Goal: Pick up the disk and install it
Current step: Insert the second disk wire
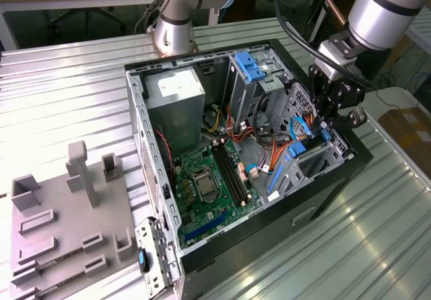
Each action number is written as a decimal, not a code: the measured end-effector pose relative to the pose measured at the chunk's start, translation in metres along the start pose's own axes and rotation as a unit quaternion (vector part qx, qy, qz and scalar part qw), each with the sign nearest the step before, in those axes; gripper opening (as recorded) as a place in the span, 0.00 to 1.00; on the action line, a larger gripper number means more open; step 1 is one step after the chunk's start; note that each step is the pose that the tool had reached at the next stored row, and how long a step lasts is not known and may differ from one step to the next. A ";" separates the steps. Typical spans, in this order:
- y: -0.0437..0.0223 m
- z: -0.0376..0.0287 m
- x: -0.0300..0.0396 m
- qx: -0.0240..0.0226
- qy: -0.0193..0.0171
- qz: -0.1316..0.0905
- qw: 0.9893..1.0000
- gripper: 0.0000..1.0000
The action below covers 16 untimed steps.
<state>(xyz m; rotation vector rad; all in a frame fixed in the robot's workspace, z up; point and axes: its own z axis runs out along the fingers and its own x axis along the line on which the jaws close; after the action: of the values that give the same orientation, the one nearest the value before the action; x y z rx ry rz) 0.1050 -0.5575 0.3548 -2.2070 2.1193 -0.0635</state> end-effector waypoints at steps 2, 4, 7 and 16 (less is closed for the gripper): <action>0.0004 0.0008 0.0004 0.000 0.000 0.000 1.000 0.11; 0.0005 0.0010 0.0004 0.001 0.001 0.000 1.000 0.11; 0.0006 0.0018 0.0005 0.000 0.008 -0.001 1.000 0.11; 0.0006 0.0105 0.0005 -0.009 0.008 -0.001 1.000 0.11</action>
<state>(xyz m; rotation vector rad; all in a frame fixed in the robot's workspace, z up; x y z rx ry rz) 0.1054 -0.5577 0.3443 -2.2260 2.1356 -0.0621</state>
